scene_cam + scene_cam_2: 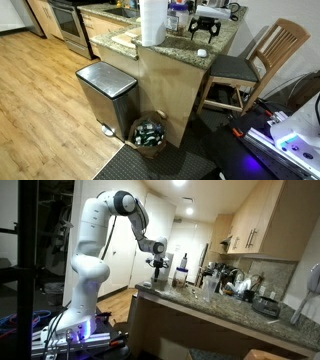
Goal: Pick the white bottle and put it on the plastic bottle, then pick the white object and put it on the white bottle
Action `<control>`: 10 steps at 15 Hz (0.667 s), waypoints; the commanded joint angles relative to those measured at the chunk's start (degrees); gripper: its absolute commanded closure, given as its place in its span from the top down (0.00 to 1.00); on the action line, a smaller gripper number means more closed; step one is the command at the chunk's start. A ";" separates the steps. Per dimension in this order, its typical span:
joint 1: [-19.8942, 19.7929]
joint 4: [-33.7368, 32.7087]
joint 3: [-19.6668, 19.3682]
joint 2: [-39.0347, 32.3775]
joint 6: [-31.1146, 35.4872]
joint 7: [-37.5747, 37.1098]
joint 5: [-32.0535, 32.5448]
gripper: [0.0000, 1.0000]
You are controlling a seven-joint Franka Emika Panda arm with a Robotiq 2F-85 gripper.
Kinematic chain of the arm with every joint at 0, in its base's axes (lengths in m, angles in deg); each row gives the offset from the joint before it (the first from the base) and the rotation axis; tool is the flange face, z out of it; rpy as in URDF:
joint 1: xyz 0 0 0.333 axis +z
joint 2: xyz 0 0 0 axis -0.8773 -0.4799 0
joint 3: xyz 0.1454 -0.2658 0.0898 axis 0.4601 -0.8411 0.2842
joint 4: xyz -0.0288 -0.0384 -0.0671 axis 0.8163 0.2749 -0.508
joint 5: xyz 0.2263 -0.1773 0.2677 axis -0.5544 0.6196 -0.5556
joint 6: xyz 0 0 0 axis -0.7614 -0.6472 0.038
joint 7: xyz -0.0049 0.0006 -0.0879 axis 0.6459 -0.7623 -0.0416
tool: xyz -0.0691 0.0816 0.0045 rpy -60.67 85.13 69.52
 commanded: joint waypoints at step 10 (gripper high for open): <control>-0.26 0.89 -0.37 -3.91 -4.61 6.89 -9.52 1.00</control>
